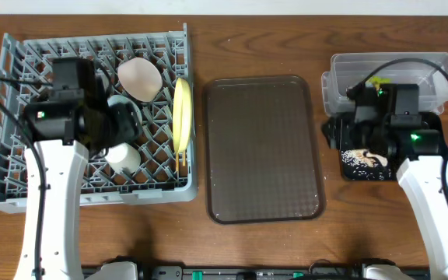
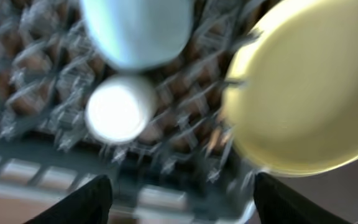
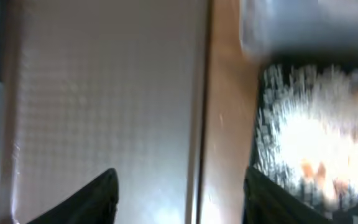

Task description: Sort waste into correct bins and load items into the dishwasher rack

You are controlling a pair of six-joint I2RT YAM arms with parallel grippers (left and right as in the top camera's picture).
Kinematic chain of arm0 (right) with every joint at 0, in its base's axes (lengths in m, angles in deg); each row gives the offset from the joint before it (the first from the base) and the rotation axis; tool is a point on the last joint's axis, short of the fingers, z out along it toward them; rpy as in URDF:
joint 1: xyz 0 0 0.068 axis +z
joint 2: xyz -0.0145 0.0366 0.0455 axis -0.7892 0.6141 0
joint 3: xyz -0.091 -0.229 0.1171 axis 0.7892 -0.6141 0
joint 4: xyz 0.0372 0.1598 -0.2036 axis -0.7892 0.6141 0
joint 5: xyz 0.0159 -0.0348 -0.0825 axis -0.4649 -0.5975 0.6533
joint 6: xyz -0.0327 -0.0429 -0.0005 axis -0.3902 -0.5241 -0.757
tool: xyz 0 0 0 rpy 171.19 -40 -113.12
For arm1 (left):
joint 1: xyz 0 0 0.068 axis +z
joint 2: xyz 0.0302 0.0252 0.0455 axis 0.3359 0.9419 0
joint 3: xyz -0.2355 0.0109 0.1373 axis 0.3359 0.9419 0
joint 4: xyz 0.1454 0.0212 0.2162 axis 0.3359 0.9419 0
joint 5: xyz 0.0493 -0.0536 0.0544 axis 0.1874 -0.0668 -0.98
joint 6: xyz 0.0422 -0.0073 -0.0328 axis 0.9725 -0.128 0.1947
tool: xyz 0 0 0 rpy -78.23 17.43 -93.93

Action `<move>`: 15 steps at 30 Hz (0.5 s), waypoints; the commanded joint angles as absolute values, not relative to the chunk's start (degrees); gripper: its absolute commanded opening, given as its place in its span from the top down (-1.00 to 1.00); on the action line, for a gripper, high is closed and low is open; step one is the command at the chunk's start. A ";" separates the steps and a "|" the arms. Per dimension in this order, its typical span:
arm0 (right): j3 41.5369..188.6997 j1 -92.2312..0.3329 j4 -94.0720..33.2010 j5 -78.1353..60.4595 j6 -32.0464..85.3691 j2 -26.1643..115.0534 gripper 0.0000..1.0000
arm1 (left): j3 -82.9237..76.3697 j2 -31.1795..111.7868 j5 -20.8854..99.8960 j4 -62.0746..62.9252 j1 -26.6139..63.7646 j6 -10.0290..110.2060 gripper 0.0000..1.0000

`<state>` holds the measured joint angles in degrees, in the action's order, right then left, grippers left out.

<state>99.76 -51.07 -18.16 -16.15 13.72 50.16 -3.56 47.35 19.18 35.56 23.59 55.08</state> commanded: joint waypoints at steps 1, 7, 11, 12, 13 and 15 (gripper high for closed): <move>100.18 -50.44 -14.25 -12.08 15.08 50.09 -0.17 | -2.12 46.43 15.27 38.64 23.70 58.65 -0.48; 99.44 -50.42 -9.55 -8.28 15.56 43.80 -0.15 | 6.67 35.51 15.29 35.91 22.76 60.46 -0.48; 94.58 -50.42 -15.61 -6.75 15.69 32.43 -0.16 | 15.78 21.45 16.38 28.68 19.24 62.97 -0.48; 92.62 -50.42 -17.94 -6.71 15.67 29.00 -0.24 | 17.79 17.87 16.36 26.88 18.21 62.86 -0.48; 91.26 -50.42 -19.39 -6.27 15.67 26.53 -0.58 | 19.74 14.48 16.34 25.24 17.34 62.25 -0.49; 88.18 -50.42 -21.79 -4.17 15.69 20.83 -0.98 | 23.28 7.94 16.32 22.32 16.18 62.12 -0.71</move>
<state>92.05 -51.07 -20.44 -7.47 15.36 26.77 19.37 14.92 16.47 24.26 17.58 61.31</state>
